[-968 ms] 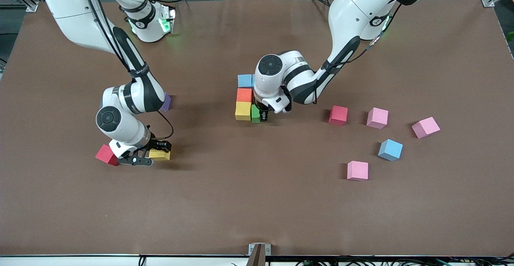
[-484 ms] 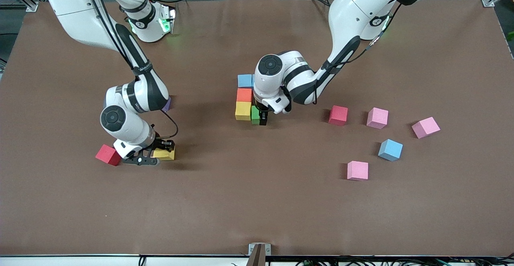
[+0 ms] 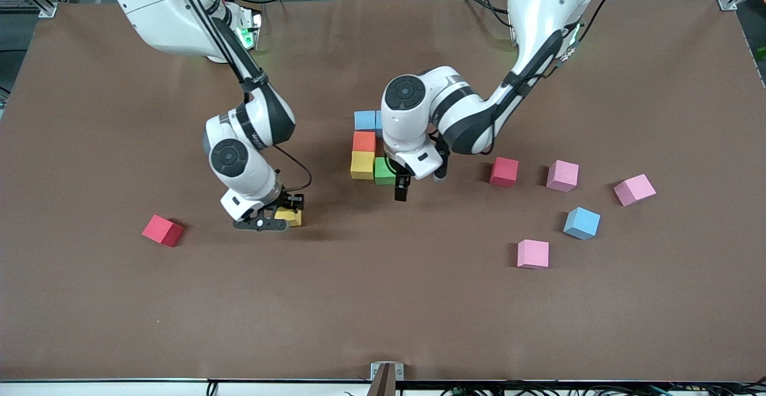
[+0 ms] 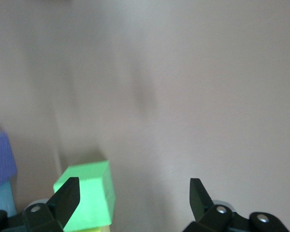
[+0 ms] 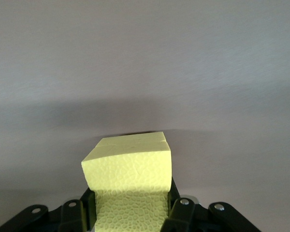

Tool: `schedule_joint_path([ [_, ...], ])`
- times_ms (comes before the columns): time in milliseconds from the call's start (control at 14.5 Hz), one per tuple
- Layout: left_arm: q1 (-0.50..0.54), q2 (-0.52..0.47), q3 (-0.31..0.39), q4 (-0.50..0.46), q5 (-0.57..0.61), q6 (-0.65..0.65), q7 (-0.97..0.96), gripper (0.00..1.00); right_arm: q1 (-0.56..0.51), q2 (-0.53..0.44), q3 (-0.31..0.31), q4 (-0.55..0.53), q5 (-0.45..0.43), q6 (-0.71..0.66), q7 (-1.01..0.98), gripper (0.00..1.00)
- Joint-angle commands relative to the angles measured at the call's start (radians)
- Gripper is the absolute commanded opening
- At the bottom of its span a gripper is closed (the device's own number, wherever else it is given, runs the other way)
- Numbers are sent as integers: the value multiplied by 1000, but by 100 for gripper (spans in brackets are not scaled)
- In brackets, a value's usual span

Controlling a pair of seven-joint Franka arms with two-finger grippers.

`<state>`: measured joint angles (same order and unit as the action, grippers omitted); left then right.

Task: Arrange 11 blocks into digit 3
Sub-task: 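Carry the yellow block to the center while the left gripper releases green, then grasp the pink block with the left gripper while the right gripper holds yellow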

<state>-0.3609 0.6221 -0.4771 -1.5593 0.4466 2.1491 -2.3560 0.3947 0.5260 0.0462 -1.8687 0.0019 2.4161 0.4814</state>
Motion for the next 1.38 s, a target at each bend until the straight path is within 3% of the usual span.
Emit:
schedule_joint_path([
  [0, 54, -77, 3, -11, 17, -104, 220, 100, 70, -8, -5, 43, -8, -14, 101, 1],
  [277, 178, -143, -1, -5, 3, -153, 553, 100, 148, 63, -3, 150, 6, -31, 123, 1],
  [415, 224, -156, -1, 16, -3, -182, 700, 100, 188, 107, -5, 207, 68, -45, 126, 1],
  [761, 298, -157, -6, 159, -5, -394, 1053, 100, 234, 132, -5, 229, 95, -46, 168, 1],
  [1314, 442, -274, -5, 171, -138, -472, 1268, 100, 259, 132, -6, 210, 90, -72, 301, 1],
])
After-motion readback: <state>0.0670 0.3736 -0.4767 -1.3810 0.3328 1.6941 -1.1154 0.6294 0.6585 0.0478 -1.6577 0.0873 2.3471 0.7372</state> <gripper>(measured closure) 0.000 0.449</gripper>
